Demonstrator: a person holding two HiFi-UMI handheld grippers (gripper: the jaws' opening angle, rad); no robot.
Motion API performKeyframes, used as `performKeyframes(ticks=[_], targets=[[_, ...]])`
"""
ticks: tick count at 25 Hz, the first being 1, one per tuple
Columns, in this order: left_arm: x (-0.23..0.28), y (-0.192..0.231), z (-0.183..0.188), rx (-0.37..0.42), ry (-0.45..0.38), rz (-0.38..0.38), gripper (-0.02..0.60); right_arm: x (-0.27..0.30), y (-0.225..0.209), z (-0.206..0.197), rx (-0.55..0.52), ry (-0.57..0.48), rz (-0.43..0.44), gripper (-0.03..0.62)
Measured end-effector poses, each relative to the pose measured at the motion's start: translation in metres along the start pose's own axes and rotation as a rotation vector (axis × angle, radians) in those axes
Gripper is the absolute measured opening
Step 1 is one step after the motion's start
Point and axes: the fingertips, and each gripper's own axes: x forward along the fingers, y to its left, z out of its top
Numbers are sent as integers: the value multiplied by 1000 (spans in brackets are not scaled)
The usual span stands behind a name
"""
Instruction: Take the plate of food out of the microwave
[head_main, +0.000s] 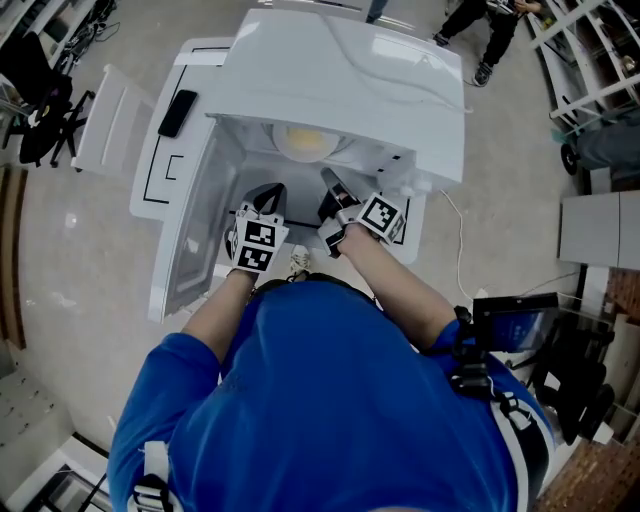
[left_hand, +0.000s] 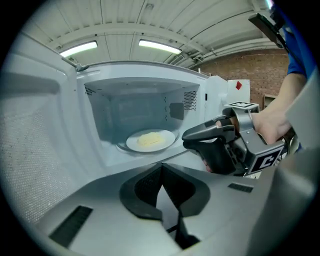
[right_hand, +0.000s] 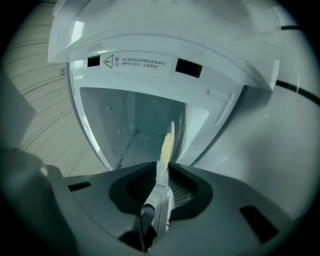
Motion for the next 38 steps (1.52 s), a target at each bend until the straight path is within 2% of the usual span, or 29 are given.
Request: performKeyframes(ticks=[3,6,19,22,26,30,33,38], targets=[[-4,-3,-6,-15,0,-2,9,10,1,-2,55,1,12,117],[-9,-3,-9,-34,6,1,9,19,-3,-2,110,-7,4,146],[-19,12,-16,-60,17,26,9,43,-16,-9,212,2,-52,155],[-18,12,-16,-64,20,22,9,43,-19,-9,229,-1,-66,150],[-18,13,-19,-60,26,24,9,42,-21,-12,256,-1,-94,112],[-19,13,-17,-60,22,23,9,40,-19,-12,262,-2,-85,98],[-19,14,-19,-56,20,28,9,40,-12,-7,246,-14,-67,20],[-20,13,-17,-60,28,29,9,34,-14,-2,251,-29,-68,18]])
